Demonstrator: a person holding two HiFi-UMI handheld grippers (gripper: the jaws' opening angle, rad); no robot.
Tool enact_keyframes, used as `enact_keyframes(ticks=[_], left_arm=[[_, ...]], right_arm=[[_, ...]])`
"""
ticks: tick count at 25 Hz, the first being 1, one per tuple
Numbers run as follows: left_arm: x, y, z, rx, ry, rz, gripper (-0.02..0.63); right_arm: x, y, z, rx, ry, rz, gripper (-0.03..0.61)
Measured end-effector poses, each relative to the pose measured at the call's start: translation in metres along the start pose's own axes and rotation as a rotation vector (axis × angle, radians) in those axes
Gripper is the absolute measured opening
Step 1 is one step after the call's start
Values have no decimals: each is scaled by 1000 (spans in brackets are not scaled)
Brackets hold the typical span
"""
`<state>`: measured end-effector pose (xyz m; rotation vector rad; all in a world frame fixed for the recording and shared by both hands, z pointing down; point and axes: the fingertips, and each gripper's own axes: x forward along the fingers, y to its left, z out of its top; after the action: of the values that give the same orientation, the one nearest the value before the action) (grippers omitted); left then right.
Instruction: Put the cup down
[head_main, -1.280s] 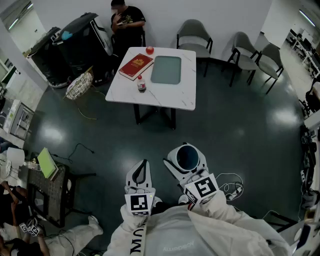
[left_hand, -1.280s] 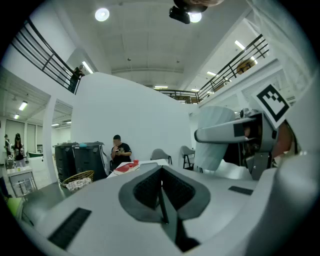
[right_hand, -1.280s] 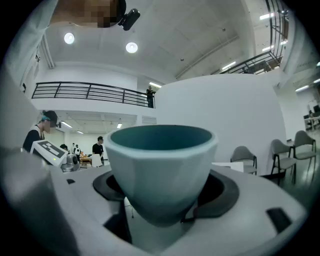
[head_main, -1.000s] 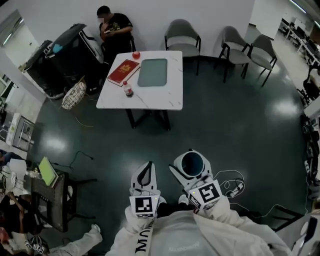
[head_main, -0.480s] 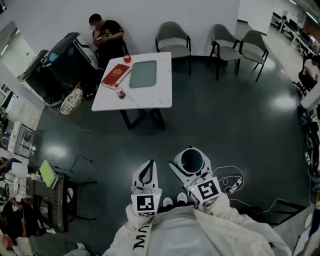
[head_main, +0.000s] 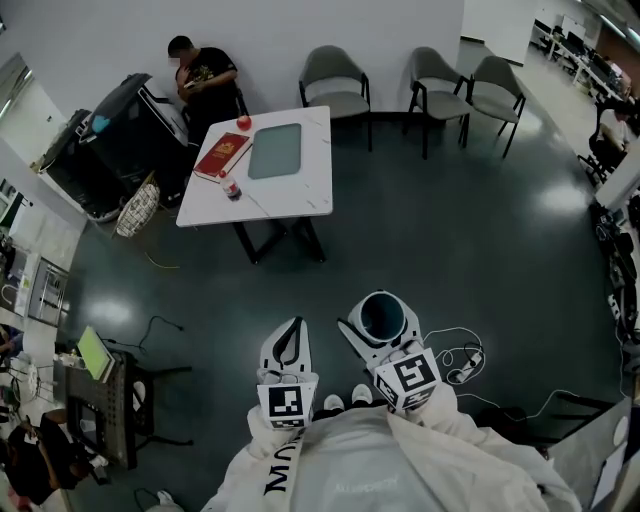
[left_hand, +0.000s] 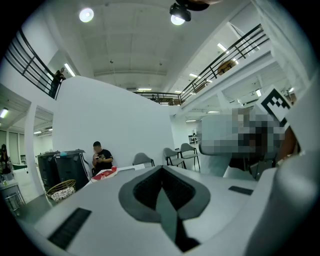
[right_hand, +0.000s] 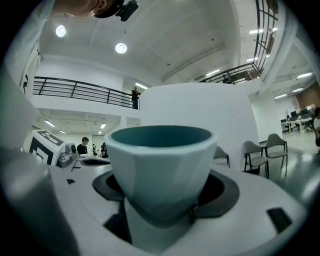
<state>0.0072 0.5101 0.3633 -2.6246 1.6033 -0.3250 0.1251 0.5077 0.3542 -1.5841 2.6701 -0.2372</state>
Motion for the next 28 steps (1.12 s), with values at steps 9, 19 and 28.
enact_keyframes(ticks=[9, 19, 28], left_arm=[[12, -7, 8, 13, -12, 24, 11], [39, -9, 11, 14, -18, 8, 11], [71, 2, 8, 14, -36, -11, 11]], right_arm=[[-6, -20, 6, 7, -31, 6, 376], [4, -43, 3, 28, -22, -5, 376], [29, -61, 4, 9, -35, -25, 376]])
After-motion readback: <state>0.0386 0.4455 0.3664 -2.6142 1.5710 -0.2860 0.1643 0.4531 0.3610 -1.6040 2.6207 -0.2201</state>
